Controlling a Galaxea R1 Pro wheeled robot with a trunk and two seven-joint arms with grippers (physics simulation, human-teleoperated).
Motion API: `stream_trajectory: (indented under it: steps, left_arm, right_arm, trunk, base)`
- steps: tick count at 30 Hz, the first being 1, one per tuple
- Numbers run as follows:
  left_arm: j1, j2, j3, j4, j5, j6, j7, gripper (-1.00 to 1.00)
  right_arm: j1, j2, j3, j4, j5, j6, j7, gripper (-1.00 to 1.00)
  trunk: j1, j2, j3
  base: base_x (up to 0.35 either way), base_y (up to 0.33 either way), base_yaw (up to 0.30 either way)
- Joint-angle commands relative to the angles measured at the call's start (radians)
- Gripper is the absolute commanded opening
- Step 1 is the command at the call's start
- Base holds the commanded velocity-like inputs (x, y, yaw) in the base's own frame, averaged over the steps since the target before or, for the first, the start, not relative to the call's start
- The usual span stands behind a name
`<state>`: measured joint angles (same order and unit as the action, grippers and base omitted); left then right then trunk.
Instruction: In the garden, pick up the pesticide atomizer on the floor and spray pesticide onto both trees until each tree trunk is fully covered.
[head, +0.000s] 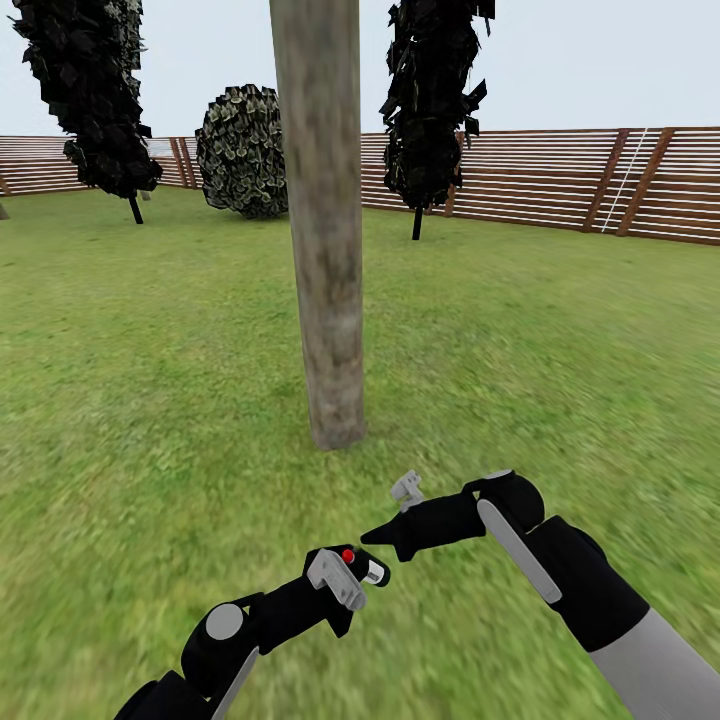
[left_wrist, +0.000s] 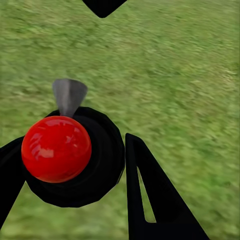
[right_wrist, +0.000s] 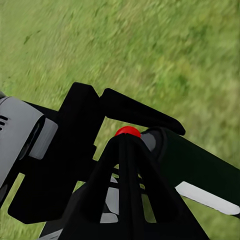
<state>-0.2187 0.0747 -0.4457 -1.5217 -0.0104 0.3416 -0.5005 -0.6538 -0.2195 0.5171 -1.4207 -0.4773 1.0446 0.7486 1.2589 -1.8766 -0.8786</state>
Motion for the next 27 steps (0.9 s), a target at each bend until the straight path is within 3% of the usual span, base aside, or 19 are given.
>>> stream_trajectory:
  steps: [1, 27]
  left_arm:
    - [-0.001, 0.0, -0.001, -0.002, -0.002, 0.005, 0.0, -1.0]
    - [-0.001, 0.0, -0.023, -0.001, -0.003, 0.005, 0.002, -1.0]
  right_arm:
    - [0.0, 0.0, 0.001, 0.0, 0.003, 0.003, 0.005, -1.0]
    - [0.007, 0.005, 0.003, 0.025, 0.003, 0.003, 0.005, -1.0]
  trunk:
    - [0.0, 0.0, -0.001]
    - [0.0, 0.0, -0.001]
  base:
    - [0.0, 0.0, 0.0]
    - [0.0, 0.0, 0.0]
